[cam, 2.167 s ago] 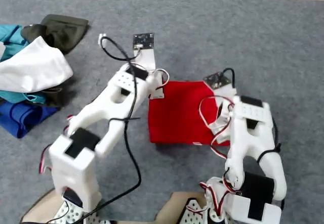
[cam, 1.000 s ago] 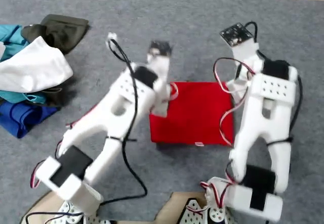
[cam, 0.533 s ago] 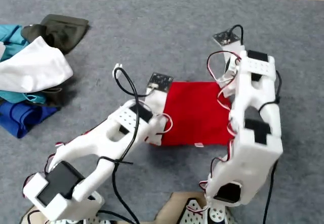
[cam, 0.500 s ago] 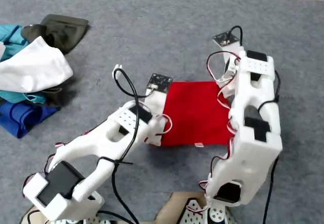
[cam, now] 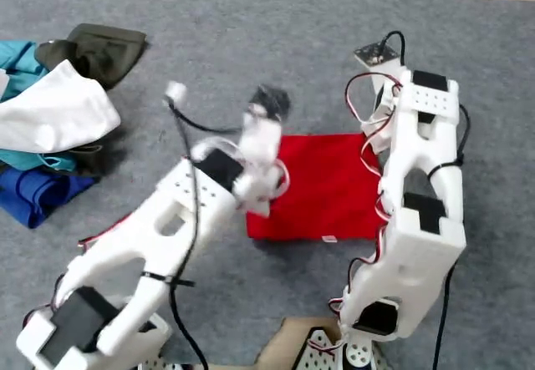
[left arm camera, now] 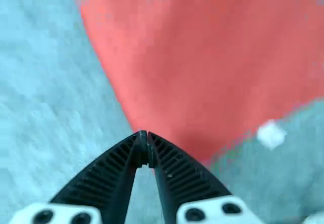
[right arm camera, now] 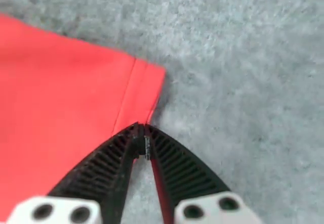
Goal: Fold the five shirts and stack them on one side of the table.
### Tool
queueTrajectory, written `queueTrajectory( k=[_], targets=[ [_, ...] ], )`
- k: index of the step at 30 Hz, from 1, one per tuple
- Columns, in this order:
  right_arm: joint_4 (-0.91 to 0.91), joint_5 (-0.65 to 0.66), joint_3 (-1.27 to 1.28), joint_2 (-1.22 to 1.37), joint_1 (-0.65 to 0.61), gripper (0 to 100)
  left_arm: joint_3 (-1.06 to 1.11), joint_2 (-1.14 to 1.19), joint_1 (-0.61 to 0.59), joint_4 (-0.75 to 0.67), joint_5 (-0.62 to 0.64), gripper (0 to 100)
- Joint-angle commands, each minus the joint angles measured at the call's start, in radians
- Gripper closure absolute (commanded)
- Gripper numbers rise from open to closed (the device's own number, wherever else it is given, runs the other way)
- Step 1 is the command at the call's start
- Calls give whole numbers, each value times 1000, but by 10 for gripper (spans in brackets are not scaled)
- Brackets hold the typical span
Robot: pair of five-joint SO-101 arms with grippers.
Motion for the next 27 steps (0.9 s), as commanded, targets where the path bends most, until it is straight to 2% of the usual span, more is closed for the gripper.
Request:
queueTrajectory(
  k=[1, 7, 11, 16, 21, 27],
  targets=[
    [54, -5, -42, -157, -7, 994, -77, -21, -104, -100, -3, 981],
    [195, 3, -41, -317, 39, 994, -74, 236, -146, -256, 0, 981],
    [258, 6, 24, -435, 81, 994, -187, 409, -152, -308, 38, 981],
    [270, 44, 232, -644, 130, 994, -292, 565, -170, -302, 46, 981],
    [262, 161, 478, -877, 199, 992, -311, 578, -247, -270, 44, 981],
    [250, 338, 651, -1049, 216, 990, -437, 521, -318, -115, 44, 981]
  ],
)
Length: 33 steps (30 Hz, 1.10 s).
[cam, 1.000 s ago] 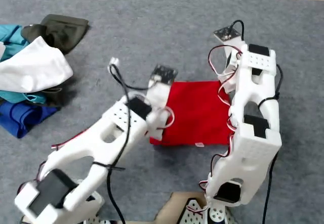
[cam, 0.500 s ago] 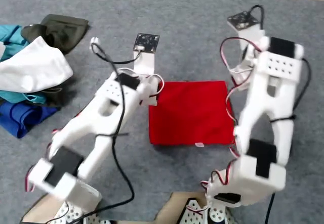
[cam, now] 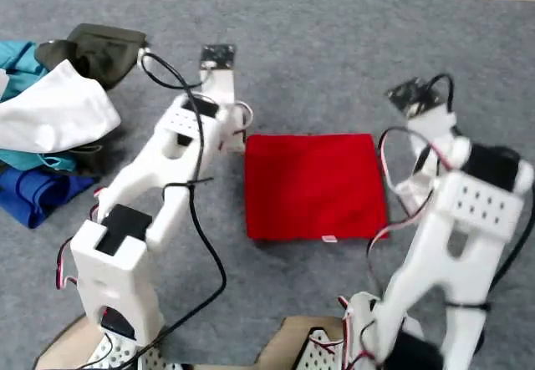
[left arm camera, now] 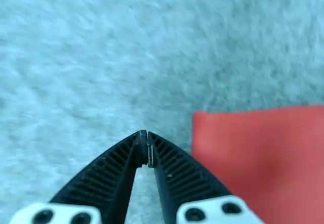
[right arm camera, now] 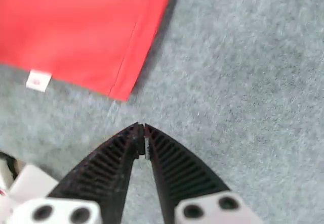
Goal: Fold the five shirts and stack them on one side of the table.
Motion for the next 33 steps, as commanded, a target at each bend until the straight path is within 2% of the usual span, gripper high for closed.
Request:
queueTrajectory(
  k=[1, 6, 8, 12, 16, 18, 21, 24, 26, 28, 30, 33],
  targets=[
    [-15, 78, 53, -94, 18, 989, -115, -93, -49, 100, 5, 981],
    [-26, 77, 64, -104, 50, 989, -258, -246, -184, 302, 0, 981],
    [-34, 60, 67, -99, 77, 989, -282, -285, -239, 339, -55, 981],
    [-3, -144, 77, -105, 162, 981, -276, -325, -348, 404, -265, 981],
    [41, -408, 84, -99, 166, 891, -133, -311, -396, 430, -282, 981],
    [38, -529, 105, -99, 125, 830, -28, -311, -394, 428, -282, 981],
    [-9, -667, 177, -99, 36, 769, 169, -302, -397, 318, -285, 981],
    [-84, -825, 257, -99, -93, 758, 416, -309, -414, 52, -285, 981],
    [-166, -973, 314, -99, -186, 757, 549, -306, -414, -152, -285, 981],
    [-262, -1138, 366, -99, -272, 757, 623, -314, -394, -281, -285, 981],
    [-359, -1244, 392, -99, -323, 757, 628, -340, -390, -278, -287, 981],
    [-430, -1257, 403, -96, -344, 756, 634, -369, -390, -256, -287, 981]
  ],
)
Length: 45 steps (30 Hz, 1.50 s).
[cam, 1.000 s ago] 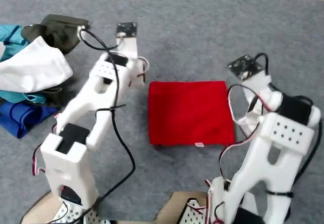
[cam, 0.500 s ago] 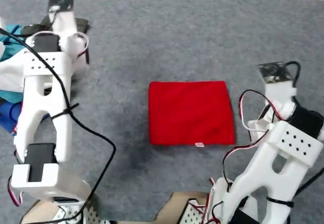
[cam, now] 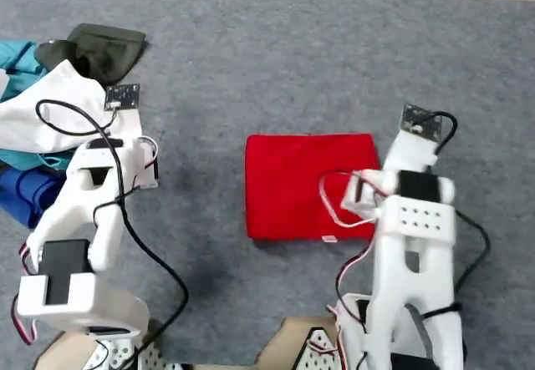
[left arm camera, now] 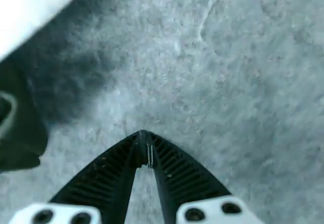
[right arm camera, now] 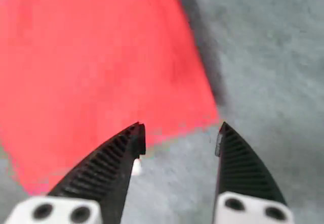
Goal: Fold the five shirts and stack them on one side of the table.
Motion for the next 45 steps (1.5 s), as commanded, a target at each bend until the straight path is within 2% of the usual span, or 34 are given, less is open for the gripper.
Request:
queueTrajectory(
  k=[1, 6, 20, 25, 30, 37, 45],
  targets=[
    [-86, -51, 12, -12, -39, 756, 8, -61, 11, -28, -6, 981],
    [-117, -55, 16, 119, -35, 756, 8, -58, 12, -34, -6, 981],
    [-393, -137, 5, 556, -36, 760, 8, -58, 12, -35, -6, 981],
    [-390, -130, -28, 633, -7, 791, 8, -58, 12, -35, -6, 981],
    [-390, -127, -38, 638, -2, 993, 8, -58, 12, -35, -6, 981],
    [-365, -127, -39, 595, -2, 969, 8, -58, 12, -35, -6, 981],
    [-107, -107, -157, 423, 33, 994, 8, -58, 14, -35, -6, 981]
  ],
)
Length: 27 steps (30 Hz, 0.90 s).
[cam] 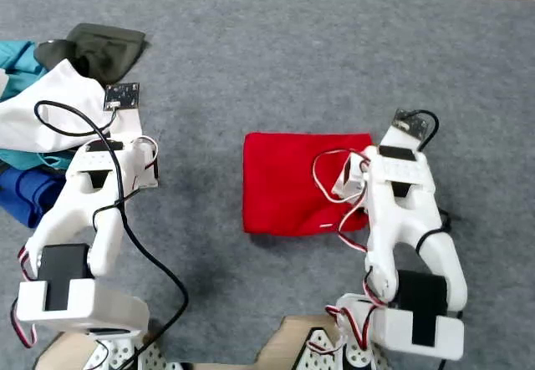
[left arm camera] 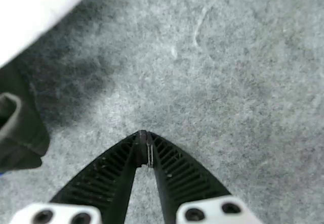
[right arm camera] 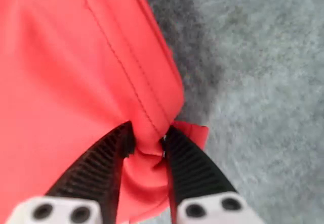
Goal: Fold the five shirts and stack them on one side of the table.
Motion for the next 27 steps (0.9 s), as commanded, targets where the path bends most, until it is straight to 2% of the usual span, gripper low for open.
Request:
queueTrajectory(
  k=[1, 9, 12, 20, 27],
  targets=[
    [94, 38, -79, -84, 48, 994, -6, -44, 12, -15, -5, 981],
    [261, 140, -209, -113, 232, 995, -5, -44, 12, -15, -5, 981],
    [318, 210, -239, -117, 338, 995, -5, -44, 12, -15, -5, 981],
    [368, 500, -289, -117, 806, 995, -5, -44, 11, -15, -5, 981],
    [319, 776, -317, -111, 1219, 995, -5, -44, 11, -15, -5, 981]
  ],
)
